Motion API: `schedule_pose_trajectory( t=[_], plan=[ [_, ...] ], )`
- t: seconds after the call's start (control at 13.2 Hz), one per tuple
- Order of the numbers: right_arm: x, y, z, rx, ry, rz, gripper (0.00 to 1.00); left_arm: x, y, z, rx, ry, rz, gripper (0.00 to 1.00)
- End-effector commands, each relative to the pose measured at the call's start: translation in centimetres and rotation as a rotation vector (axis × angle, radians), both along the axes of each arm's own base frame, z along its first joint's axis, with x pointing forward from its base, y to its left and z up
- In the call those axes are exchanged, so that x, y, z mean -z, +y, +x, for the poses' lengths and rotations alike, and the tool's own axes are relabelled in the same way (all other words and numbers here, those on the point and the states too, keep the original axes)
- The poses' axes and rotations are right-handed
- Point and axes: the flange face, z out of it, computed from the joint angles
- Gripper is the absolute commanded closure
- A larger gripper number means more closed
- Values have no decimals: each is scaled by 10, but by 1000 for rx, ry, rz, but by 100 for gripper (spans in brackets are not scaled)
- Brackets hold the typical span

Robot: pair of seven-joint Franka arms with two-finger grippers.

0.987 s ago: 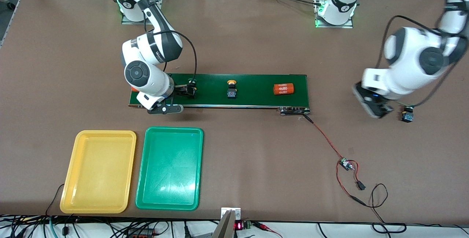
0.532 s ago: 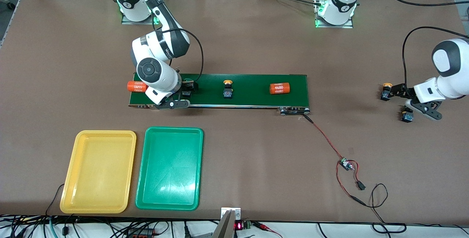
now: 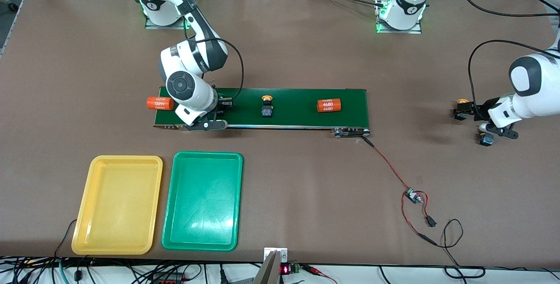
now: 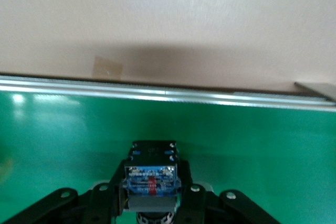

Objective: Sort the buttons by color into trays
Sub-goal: 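Grasp the green-based button with the right gripper while the left gripper grasps another button, then lower the green-based button into the green tray and open the right gripper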

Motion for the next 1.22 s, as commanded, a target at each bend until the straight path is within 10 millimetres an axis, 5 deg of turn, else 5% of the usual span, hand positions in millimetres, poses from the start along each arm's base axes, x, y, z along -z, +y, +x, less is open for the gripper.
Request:
schedule_pose_trajectory(
  t=[0.0,0.08,0.3,0.46,0.61,0.68,0.91,0.99,1.14],
  plan=[
    [-50,-10,38,41,-57,47,83,4,-1,-5,1,13,10,0],
    [-66,-13,54,49,-96,59,83,9,0,-8,-2,23,3,0],
    [-70,-29,112,94,-172,78,83,23,4,-23,-16,46,0,0],
    [-58,-34,147,113,-245,82,83,35,6,-33,4,10,38,0],
    [-19,-35,172,120,-314,79,83,40,7,-40,0,5,44,0],
    [-4,-43,180,109,-355,52,83,41,7,-40,6,5,46,17],
    [26,-60,187,-11,-412,-58,83,40,6,-40,32,10,59,89],
    [28,-73,191,-19,-415,-85,83,37,5,-39,39,8,63,100],
    [41,-73,188,-29,-402,-95,83,27,4,-34,53,5,71,100]
  ],
)
